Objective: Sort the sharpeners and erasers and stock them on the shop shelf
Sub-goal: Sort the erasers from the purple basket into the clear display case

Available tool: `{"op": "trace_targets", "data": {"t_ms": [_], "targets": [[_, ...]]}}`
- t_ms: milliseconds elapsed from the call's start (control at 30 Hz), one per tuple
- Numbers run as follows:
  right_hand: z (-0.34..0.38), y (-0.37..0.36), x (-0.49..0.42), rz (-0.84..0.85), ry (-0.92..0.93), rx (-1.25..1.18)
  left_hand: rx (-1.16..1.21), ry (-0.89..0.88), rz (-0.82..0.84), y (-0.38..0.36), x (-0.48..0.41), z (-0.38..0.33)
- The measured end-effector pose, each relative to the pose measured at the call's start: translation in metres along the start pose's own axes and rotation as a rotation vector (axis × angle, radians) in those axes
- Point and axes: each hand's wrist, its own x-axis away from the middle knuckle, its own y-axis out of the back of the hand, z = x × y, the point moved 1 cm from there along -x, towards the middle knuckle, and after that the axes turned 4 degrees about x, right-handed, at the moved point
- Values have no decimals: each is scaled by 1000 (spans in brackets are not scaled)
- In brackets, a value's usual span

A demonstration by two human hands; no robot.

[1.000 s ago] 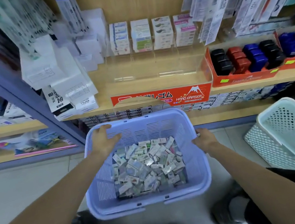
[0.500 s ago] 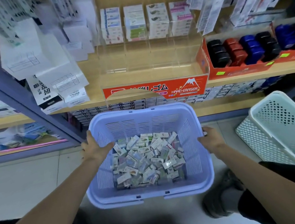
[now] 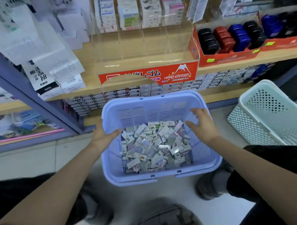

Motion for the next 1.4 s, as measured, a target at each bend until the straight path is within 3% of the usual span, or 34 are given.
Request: {"op": "trace_targets", "data": {"t_ms": [167, 433, 600, 767, 900, 1000, 1133, 1267, 1400], "targets": [[6, -72, 13, 467, -47, -76, 88, -115, -79, -3, 15, 40], [-4, -144, -26, 629, -2, 134, 57, -137, -191, -11, -37, 35], [-7, -185, -60, 700, 167, 427, 18, -193, -260, -16, -38, 36], [-5, -215, -63, 675, 353, 539, 43, -201, -330, -18, -37, 36], [-11, -221, -57, 721, 114, 323, -7, -237, -425, -17, -27, 29], [-15, -210, -52, 711, 95, 239, -56, -266, -476, -16, -22, 28], [-12, -192, -43, 569, -47, -13, -181, -426, -562, -17, -11, 18], [8, -160, -38, 474, -253, -432, -119, -579, -339, -33, 7, 11], [36, -117, -30, 566, -120, -573, -73, -392, 26, -54, 4, 14]]}}
